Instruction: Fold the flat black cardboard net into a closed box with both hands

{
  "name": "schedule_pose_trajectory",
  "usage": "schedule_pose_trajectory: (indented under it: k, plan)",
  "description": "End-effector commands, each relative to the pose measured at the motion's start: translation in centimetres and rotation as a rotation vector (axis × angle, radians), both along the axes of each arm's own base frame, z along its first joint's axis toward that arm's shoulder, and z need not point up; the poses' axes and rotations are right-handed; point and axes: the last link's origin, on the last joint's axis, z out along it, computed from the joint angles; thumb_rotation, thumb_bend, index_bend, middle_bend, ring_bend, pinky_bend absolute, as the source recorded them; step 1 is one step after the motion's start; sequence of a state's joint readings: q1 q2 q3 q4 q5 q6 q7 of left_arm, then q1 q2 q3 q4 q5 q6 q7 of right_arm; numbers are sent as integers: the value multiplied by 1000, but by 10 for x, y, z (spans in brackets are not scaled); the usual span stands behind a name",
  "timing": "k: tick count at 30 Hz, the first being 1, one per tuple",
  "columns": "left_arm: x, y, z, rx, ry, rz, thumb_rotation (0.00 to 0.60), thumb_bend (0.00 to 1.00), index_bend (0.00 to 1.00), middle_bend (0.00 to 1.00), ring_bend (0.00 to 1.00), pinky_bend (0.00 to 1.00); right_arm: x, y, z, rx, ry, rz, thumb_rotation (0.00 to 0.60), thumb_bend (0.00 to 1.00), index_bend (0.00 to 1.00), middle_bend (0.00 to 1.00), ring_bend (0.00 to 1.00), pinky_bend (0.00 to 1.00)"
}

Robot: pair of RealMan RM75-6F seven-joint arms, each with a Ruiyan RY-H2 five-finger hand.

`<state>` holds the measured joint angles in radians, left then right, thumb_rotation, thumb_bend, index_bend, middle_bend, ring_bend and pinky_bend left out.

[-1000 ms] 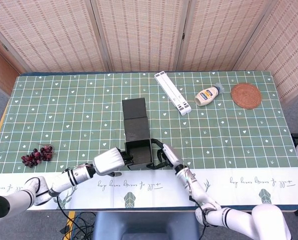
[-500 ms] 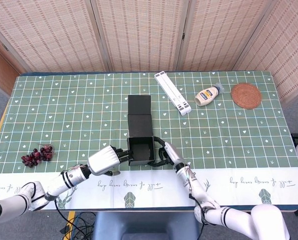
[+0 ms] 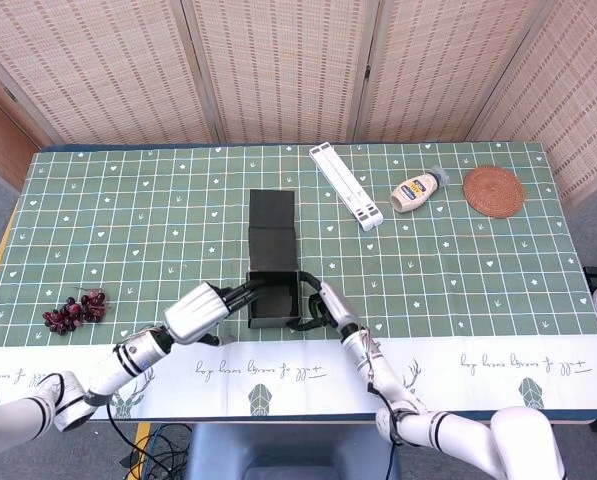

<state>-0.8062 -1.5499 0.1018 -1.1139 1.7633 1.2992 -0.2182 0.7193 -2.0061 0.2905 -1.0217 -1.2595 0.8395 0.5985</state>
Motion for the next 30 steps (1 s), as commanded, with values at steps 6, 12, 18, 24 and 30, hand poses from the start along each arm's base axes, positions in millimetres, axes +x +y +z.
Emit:
schedule_pose_trajectory:
  k: [6, 12, 18, 24, 30]
  plan:
    - [-14, -5, 9, -84, -129, 181, 600, 148, 24, 77, 478, 794, 5, 9, -7, 50, -1, 8, 600, 36, 3, 148, 727, 1000]
    - [-20, -6, 13, -110, -161, 244, 600, 149, 1, 69, 478, 794, 4, 17, -5, 93, 13, 25, 600, 7, 0, 34, 667, 1000]
    - [-20, -13, 15, -163, -203, 308, 600, 148, 0, 43, 480, 794, -3, 31, 2, 148, 21, 34, 600, 0, 0, 10, 651, 1000]
    - [-20, -17, 15, -184, -226, 354, 600, 148, 0, 21, 479, 794, -7, 45, 14, 198, 24, 46, 600, 0, 0, 10, 650, 1000]
    - [-23, -20, 17, -184, -238, 383, 600, 148, 0, 20, 478, 794, -3, 60, 18, 252, 12, 66, 600, 0, 0, 11, 650, 1000]
